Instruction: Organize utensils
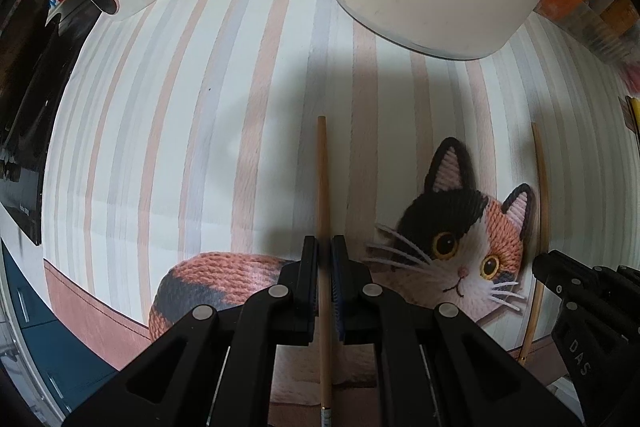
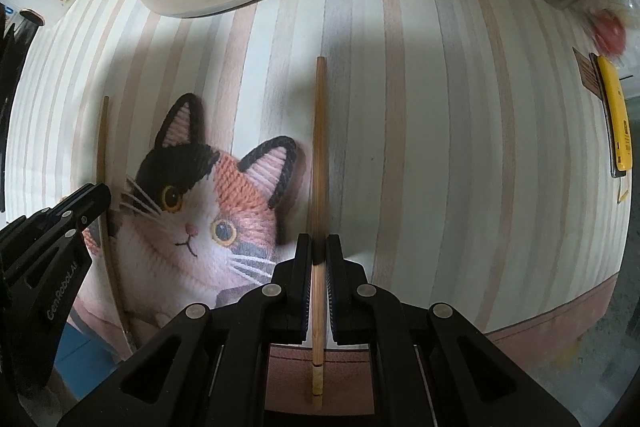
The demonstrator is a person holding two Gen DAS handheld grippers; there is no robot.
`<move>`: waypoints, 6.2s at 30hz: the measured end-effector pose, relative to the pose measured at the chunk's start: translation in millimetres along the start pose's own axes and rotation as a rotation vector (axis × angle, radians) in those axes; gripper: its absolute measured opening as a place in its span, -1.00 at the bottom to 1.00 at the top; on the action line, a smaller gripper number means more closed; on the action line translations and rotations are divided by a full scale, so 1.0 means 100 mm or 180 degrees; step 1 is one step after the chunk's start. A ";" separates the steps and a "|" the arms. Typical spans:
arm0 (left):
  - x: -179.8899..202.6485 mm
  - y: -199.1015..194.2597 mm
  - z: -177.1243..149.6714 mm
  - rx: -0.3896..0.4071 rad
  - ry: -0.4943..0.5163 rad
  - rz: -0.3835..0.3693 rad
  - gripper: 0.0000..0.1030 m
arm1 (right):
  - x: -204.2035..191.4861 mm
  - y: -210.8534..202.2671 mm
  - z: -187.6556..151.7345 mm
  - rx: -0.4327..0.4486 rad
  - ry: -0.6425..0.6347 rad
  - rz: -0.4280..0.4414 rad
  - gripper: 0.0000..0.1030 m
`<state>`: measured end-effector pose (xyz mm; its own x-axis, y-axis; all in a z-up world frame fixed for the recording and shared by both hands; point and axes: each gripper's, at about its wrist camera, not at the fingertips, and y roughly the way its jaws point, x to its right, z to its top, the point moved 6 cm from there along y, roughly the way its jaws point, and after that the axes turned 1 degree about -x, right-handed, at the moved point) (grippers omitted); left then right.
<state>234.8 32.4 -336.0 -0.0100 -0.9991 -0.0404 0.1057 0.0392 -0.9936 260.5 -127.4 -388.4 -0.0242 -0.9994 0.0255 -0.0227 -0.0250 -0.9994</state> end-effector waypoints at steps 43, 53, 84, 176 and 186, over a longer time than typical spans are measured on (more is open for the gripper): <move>0.12 -1.05 0.47 0.0894 0.0013 -0.0155 -0.92 | 0.48 -0.99 0.25 0.0946 0.0432 0.0207 -0.87; -0.03 -1.69 0.65 0.1401 -0.0123 -0.0239 -0.93 | 0.60 -1.62 0.32 0.1604 0.0458 0.0282 -0.87; 0.12 -3.45 2.13 0.2371 -0.0126 -0.0798 -0.92 | 0.23 -3.59 1.98 0.3162 0.0457 0.1097 -0.87; -0.26 -3.86 -1.35 0.2596 -0.0247 0.0047 0.94 | 0.16 -4.20 -2.24 0.3255 0.0436 -0.0300 1.00; -0.29 -3.85 -1.34 0.2594 -0.0237 0.0066 0.94 | 0.14 -4.20 -2.24 0.3253 0.0435 -0.0308 1.00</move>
<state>60.9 48.0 33.9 0.0630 -0.9978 -0.0223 0.7950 0.0637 -0.6032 45.7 -125.7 36.8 -0.1821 -0.9822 0.0452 0.8271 -0.1779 -0.5332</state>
